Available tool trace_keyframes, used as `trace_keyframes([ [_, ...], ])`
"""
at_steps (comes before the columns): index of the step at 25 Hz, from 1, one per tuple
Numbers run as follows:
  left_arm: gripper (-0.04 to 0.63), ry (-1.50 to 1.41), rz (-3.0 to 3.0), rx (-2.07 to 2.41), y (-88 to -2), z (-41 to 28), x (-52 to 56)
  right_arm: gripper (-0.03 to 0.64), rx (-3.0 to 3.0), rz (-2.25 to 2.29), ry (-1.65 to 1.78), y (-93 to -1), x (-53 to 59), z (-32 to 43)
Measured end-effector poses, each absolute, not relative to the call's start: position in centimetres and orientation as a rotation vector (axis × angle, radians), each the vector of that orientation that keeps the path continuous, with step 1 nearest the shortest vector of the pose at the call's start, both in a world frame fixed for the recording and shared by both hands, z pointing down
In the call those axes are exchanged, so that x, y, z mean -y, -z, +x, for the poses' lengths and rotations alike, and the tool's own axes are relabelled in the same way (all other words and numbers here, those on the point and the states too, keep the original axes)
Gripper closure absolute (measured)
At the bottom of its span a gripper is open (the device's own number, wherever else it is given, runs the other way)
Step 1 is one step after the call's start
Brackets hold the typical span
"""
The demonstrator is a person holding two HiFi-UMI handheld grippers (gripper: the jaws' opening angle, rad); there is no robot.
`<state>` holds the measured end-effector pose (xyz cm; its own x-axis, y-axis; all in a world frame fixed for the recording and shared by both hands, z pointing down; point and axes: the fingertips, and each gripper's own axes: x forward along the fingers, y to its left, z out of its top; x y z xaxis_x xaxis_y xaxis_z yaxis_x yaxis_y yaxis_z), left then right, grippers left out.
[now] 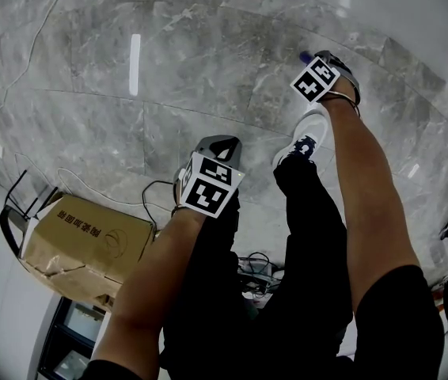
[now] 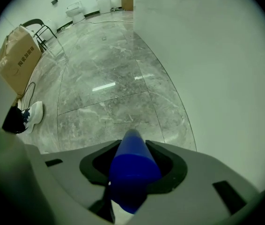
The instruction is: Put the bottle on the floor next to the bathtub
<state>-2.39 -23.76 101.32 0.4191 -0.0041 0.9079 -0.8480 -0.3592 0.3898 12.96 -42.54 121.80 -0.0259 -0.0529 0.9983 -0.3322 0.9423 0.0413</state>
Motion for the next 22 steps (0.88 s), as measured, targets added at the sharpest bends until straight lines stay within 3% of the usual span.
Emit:
trace_keyframes([
  [13,0.577,-1.083,1.694,0.757,-101.8,-2.8,24.1,0.440,1.596,0.302,-0.182,-121.7,42.4,12.8],
  [22,0.578,-1.065,1.735,0.758,-97.8,-2.4,25.9,0.417,1.622,0.343,-0.110,-114.6,42.5,12.8],
])
